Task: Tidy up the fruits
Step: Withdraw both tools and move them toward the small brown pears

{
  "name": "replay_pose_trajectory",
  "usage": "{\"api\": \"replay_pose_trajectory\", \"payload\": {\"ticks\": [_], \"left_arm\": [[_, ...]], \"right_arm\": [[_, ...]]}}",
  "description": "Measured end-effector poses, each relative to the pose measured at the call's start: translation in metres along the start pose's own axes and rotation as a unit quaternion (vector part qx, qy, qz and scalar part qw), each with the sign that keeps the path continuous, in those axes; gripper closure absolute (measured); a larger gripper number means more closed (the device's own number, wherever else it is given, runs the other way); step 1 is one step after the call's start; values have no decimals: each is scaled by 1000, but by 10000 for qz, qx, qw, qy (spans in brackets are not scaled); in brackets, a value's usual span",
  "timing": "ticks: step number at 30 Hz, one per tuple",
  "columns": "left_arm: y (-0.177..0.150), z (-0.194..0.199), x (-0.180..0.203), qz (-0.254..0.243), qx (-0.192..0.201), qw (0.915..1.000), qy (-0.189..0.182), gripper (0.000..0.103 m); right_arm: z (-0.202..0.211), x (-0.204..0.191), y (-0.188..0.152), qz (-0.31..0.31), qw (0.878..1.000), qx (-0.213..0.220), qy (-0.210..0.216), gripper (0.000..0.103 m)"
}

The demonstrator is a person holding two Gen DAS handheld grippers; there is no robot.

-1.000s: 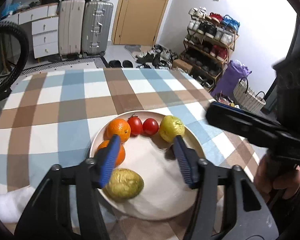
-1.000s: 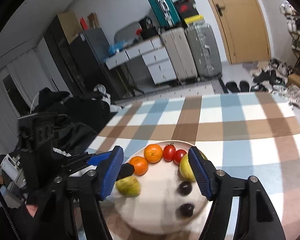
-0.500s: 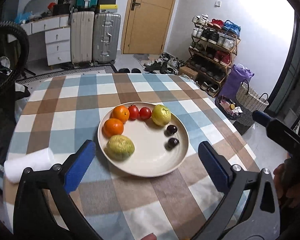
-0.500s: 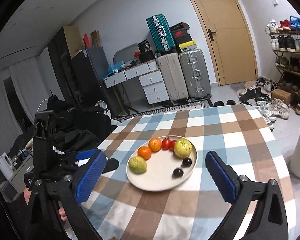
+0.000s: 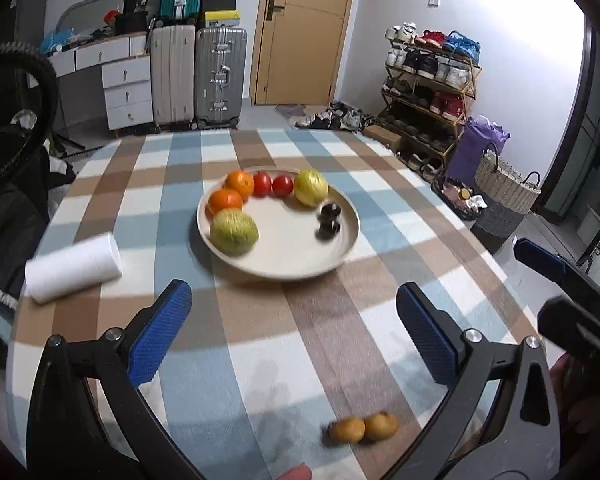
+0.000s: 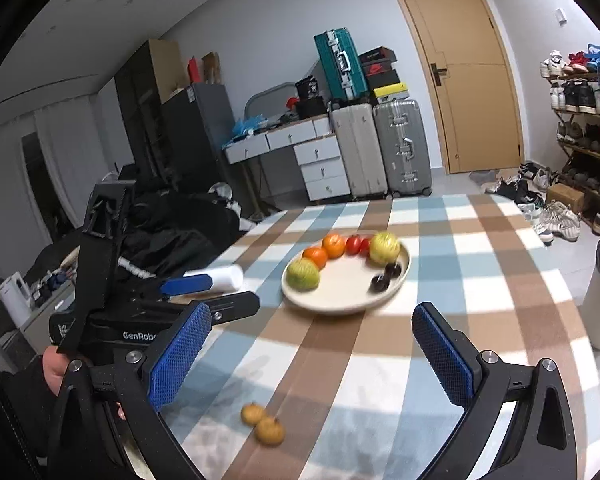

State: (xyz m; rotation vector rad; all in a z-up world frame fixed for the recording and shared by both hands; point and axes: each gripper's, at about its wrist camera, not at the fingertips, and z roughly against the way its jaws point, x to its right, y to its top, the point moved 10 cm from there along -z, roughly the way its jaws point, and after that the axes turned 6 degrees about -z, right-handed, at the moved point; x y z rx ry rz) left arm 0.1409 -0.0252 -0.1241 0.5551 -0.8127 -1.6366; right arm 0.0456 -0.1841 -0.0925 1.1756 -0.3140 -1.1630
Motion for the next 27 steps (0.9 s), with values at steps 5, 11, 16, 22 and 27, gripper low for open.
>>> {"api": "replay_pose_trajectory", "payload": {"ticks": [5,11,16,22,27], "left_arm": [[-33,-1,4,73,-193,9998,-39,1],[-67,-4,-4,190,-420,9989,-65,1],[-88,-6,-21,401,-589,9975,-16,1],[-103,1,-38,521,-562,9970,77,1],[-109,5,-47,638,-572,9963,9,1]], "right_arm": [[-6,-7,-39,115,9992,-386,-82,0],[-16,-12,-76,152,9968,-790,-27,0],[-30,-18,-99,171,9935,-1127,40,0],[-42,-27,-116,196,9898,-1393,218,8],[-53,-28,-125,218,9869,-1588,168,34]]}}
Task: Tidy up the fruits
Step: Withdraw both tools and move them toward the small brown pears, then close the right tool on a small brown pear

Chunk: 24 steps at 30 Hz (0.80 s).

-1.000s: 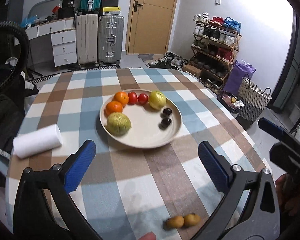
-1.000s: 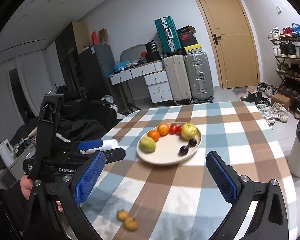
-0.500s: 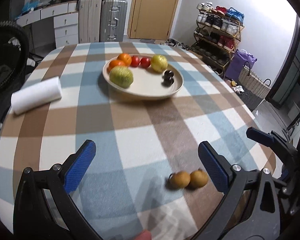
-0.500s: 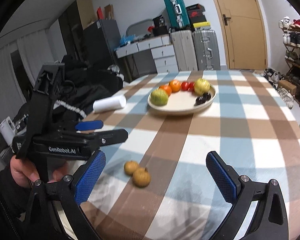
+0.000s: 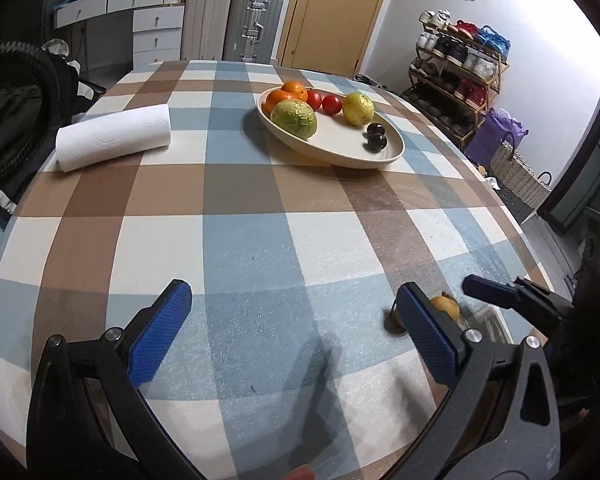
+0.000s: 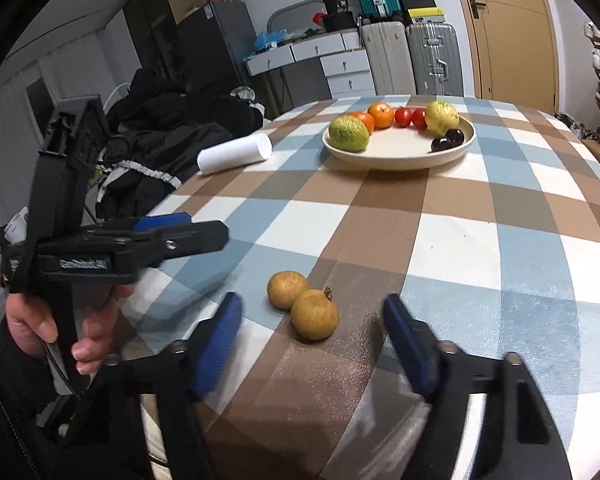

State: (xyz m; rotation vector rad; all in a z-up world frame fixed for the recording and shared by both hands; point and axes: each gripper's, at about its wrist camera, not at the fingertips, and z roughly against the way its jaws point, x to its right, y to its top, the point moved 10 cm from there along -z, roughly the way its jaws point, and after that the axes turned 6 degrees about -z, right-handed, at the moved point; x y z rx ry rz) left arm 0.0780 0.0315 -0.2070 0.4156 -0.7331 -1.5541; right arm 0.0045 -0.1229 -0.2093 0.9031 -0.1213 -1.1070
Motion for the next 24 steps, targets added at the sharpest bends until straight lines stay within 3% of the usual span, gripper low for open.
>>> {"api": "replay_pose_trajectory", "payload": {"ticks": [6,14,24], "left_arm": [[2,5,-3,-6,66,9999,-88,1],[2,2,5,-51,21,9998,-212,1],[-2,-13,39,-542,-164,9979,-313,1]], "right_arm": [[-5,1,-6,93,9998,-145,-76,76],[9,7,-3,17,9999,92,-69,77],[31,30,15,-194,9986,418,-250,77]]}}
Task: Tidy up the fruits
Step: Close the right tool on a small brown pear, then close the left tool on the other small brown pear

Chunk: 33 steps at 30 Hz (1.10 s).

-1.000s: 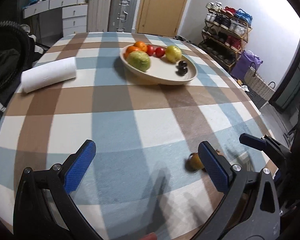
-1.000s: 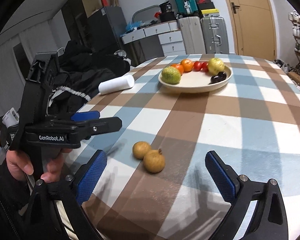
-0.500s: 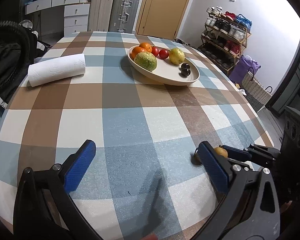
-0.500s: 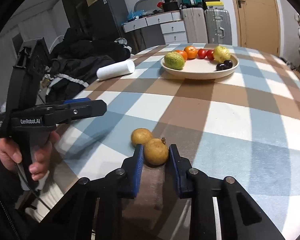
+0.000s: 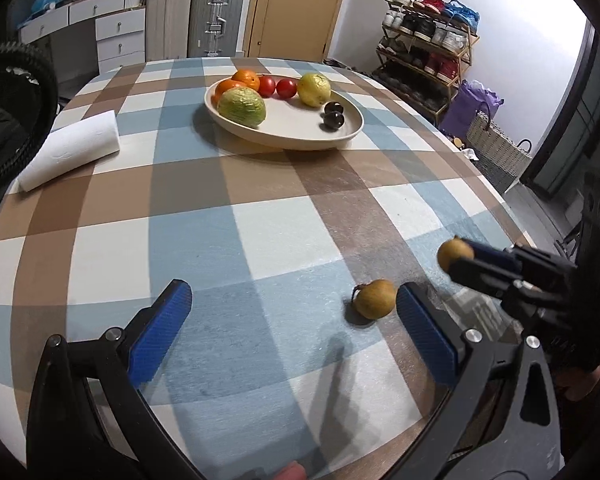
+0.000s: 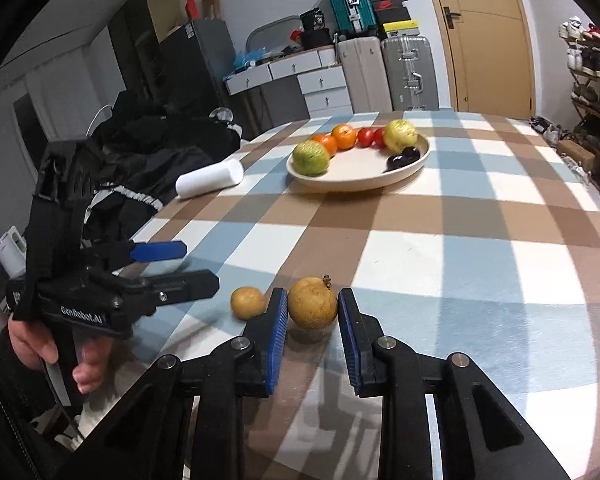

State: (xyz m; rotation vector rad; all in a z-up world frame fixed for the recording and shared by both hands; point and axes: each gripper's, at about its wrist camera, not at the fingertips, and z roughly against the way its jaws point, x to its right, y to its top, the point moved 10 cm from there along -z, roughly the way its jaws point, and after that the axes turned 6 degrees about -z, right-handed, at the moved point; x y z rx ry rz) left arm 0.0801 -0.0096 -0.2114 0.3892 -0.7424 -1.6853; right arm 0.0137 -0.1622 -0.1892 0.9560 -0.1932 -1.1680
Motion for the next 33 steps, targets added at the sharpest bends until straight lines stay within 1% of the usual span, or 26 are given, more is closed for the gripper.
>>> {"api": "replay_pose_trajectory", "payload": {"ticks": [4,6,9,12,13,14,15,17,20,24,27,30,33], "left_arm": [[2,-6,12,-57,-41,9999,-148,1],[2,-11,19,-190,-115,9996,-172,1],[1,-16,29,-368,-188,9986,-323,7],[0,-18,39,-588,-222,9974,-359,21],[0,-20,42,-680,-260,9968,-334,31],[-1,-22,45,-766,-295,9960,-353,43],[-2,-23,47,-814,-323,9954,-385,48],[-4,-28,52,-902,-442,9939,-447,69],[-5,-30,53,-863,-515,9931,-595,78],[0,-29,50,-769,-500,9932,-714,78],[11,-24,44,-649,-392,9943,-756,78],[29,-22,34,-511,-277,9956,-740,78],[56,-22,23,-443,-114,9965,-701,78]], "right_arm": [[8,5,9,9,9999,124,-19,77],[11,8,13,-25,9998,190,-1,77],[14,12,17,-63,9996,259,8,77],[17,15,18,-88,9996,285,22,77],[17,16,18,-93,9995,292,23,77],[17,17,18,-92,9995,291,31,77],[17,17,18,-88,9995,297,23,77],[17,18,18,-100,9995,307,36,77],[16,18,19,-134,9994,325,73,77],[15,20,23,-188,9992,335,136,77],[13,23,31,-269,9987,362,217,77],[9,26,43,-336,9983,376,299,77],[4,29,57,-425,9975,411,377,77]]}}
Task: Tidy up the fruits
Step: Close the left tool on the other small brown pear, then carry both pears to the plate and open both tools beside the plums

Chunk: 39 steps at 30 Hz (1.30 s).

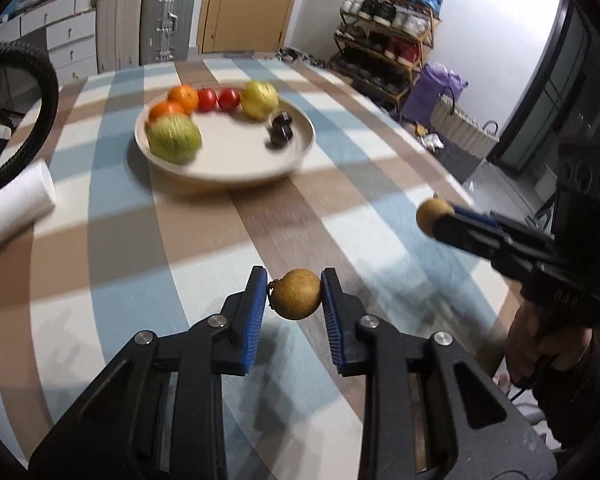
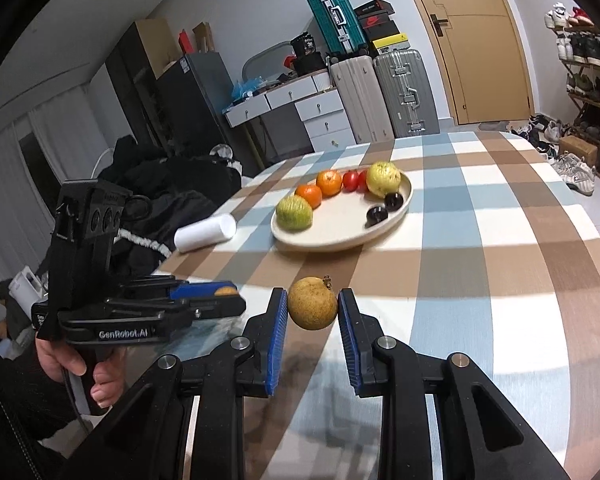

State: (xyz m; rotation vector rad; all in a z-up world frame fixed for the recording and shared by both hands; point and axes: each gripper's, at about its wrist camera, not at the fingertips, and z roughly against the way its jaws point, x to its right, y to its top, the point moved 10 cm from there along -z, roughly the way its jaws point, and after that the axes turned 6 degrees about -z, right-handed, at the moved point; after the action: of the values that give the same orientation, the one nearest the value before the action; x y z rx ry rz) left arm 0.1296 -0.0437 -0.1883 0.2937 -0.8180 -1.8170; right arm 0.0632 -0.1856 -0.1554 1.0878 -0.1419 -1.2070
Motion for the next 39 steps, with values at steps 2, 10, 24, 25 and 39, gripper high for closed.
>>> {"api": "replay_pose_trajectory", "payload": {"ticks": [2,10,24,25,39], "left_arm": [[16,0,-7,-1,87,10000,29,78],[77,-18,-29,48,401,9991,141,78],[154,-73,-72,195,369,9990,147,78],[157,-78,-75,216,322,9992,125,78],[174,-132,-90,259,55,9996,-47,78]], "right_arm": [[-5,3,13,-63,10000,46,56,77],[-31,12,67,4,9999,130,111,77],[-118,23,108,117,9995,-296,56,77],[-125,25,108,121,9993,-349,16,77],[-172,45,103,155,9965,-781,-252,77]]}}
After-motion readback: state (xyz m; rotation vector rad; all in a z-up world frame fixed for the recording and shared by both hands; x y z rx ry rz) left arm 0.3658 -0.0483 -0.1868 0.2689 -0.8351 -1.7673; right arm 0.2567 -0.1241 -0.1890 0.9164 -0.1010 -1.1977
